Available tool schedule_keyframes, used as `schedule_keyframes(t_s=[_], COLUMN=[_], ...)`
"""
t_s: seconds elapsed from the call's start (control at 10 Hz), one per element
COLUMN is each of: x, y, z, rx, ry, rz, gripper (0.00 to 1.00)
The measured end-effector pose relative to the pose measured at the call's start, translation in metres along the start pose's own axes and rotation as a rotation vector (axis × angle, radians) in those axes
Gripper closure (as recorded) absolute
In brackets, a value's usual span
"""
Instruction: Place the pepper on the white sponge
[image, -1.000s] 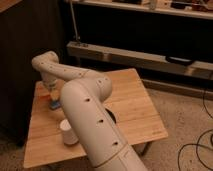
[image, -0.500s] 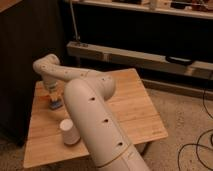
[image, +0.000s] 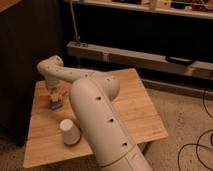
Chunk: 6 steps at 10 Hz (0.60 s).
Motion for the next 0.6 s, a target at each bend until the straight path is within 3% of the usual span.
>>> schedule_keyframes(t_s=[0.4,0.6], x=[0.0017,0.0015], y=[0.0021,0.0025], z=[0.0011,0.0022], rx=[-0.01,-0.017], ry=[0.025,0.033], rz=[0.012,0.014], gripper=[0.44,0.28])
